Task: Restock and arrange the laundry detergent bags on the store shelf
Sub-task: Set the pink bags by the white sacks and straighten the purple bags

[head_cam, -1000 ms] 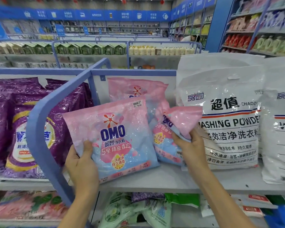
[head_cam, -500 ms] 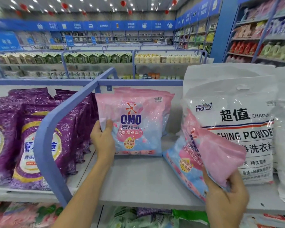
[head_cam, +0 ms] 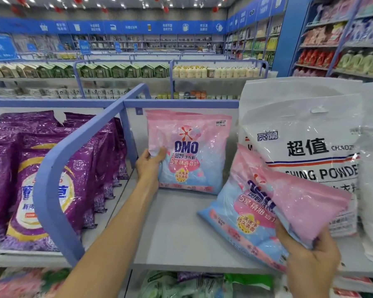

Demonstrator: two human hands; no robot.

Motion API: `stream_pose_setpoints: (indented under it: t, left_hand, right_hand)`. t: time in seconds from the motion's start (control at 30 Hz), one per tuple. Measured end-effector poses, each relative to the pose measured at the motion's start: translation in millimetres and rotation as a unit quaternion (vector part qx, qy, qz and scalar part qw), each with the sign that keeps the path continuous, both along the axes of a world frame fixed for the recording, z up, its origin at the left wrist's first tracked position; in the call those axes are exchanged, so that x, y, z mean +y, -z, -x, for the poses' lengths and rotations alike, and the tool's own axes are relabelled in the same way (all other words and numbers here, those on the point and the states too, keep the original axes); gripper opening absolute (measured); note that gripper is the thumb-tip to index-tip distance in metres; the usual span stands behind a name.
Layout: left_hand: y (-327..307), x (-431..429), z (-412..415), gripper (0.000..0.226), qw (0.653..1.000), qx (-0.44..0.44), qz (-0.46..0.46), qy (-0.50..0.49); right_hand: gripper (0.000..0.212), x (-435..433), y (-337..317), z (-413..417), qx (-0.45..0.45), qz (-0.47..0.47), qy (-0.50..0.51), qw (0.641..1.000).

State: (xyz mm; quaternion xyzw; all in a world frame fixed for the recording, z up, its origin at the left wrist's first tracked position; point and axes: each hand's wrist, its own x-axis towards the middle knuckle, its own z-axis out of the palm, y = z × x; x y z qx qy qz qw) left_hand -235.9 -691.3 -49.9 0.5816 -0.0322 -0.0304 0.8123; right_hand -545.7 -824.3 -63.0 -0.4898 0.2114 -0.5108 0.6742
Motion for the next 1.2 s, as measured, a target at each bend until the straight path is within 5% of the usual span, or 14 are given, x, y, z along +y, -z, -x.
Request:
stream_pose_setpoints:
  t: [0.2,0.67,0.8,0.9,0.97,1.07,1.2]
  left_hand:
    - [5.5,0.7,-4.2,0.015,0.998,0.007,0.006,-0.058]
    - [-20.4,1.3,9.2,0.016,0.997,0.011,-0.040,-0.068]
    - [-18.5,2.3,20.5,0.041,0.994,-0.013,-0.051,-0.093]
    - [-7.0,-3.6,64.8,0.069,0.960,-0.109,-0.212,-0.146]
    - [-2.7,-11.0,103.0,0.059,0.960,-0.154,-0.229,-0.048]
    - [0.8,-22.5,139.6,0.032,0.932,-0.081,-0.273,0.226]
    - [-3.0,-34.2,146.3,0.069,0.893,-0.070,-0.300,0.328]
  right_hand:
    - [0.042,-9.5,5.3,5.5,0.069,0.091,-0.004,0.993]
    - [0.030,-11.8,-0.2,-5.3,0.089,0.057,0.001,0.994]
    - [0.027,-17.0,4.3,-7.1,0.097,0.036,-0.004,0.995]
    - [0.026,-19.9,6.3,-9.0,0.095,0.035,0.001,0.995]
    - [0.026,-19.9,4.9,-9.7,0.087,0.035,-0.006,0.996]
    - [0.028,-21.4,1.2,-10.2,0.075,0.026,-0.027,0.997]
    - [0.044,-28.2,-2.2,-9.3,0.027,-0.037,-0.069,0.997]
